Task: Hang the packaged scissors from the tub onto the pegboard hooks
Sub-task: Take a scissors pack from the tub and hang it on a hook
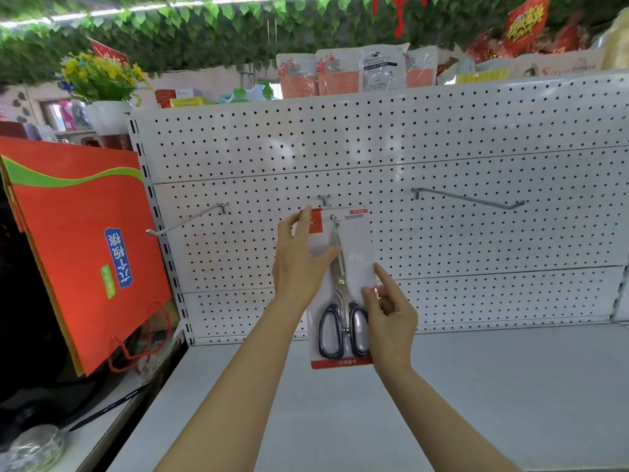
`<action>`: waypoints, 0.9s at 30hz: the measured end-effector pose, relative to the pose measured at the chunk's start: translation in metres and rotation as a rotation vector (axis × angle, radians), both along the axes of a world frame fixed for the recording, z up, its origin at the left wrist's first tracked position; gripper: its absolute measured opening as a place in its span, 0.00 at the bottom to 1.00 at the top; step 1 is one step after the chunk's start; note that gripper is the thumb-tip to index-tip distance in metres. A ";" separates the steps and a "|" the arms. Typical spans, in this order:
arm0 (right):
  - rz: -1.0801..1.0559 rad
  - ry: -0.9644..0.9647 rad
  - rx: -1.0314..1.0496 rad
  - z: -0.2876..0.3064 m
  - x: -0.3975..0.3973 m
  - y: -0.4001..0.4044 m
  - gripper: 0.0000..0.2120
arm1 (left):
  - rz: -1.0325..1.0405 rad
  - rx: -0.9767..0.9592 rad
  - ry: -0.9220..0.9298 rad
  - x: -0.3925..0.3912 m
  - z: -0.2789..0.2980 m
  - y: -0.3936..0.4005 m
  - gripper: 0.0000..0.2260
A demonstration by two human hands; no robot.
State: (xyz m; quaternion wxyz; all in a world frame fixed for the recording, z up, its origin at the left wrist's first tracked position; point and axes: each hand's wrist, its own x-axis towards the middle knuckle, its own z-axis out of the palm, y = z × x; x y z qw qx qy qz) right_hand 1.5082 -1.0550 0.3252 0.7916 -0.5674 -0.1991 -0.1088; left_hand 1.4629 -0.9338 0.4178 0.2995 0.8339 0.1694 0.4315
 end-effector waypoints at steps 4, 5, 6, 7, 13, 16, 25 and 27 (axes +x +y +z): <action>-0.053 -0.035 -0.109 -0.004 0.020 0.014 0.20 | 0.046 0.044 0.038 0.015 0.002 0.010 0.37; -0.061 -0.044 -0.143 -0.006 0.025 0.017 0.21 | 0.050 0.048 0.046 0.018 0.001 0.012 0.37; -0.064 -0.052 -0.176 -0.007 0.029 0.019 0.21 | 0.053 0.054 0.050 0.020 0.001 0.013 0.36; -0.067 -0.062 -0.208 -0.009 0.033 0.022 0.22 | 0.056 0.060 0.053 0.022 0.000 0.014 0.37; -0.092 -0.126 -0.369 -0.013 0.047 0.022 0.24 | 0.023 0.067 0.086 0.023 -0.006 0.023 0.38; -0.092 -0.153 -0.387 -0.010 0.047 0.015 0.24 | -0.033 0.083 0.095 0.020 -0.007 0.023 0.38; -0.424 -0.438 -0.556 0.000 0.041 -0.038 0.25 | 0.131 0.250 -0.143 -0.003 -0.056 -0.012 0.32; -0.527 -0.508 -0.623 -0.003 0.041 -0.059 0.24 | 0.045 0.379 -0.209 -0.008 -0.075 -0.028 0.25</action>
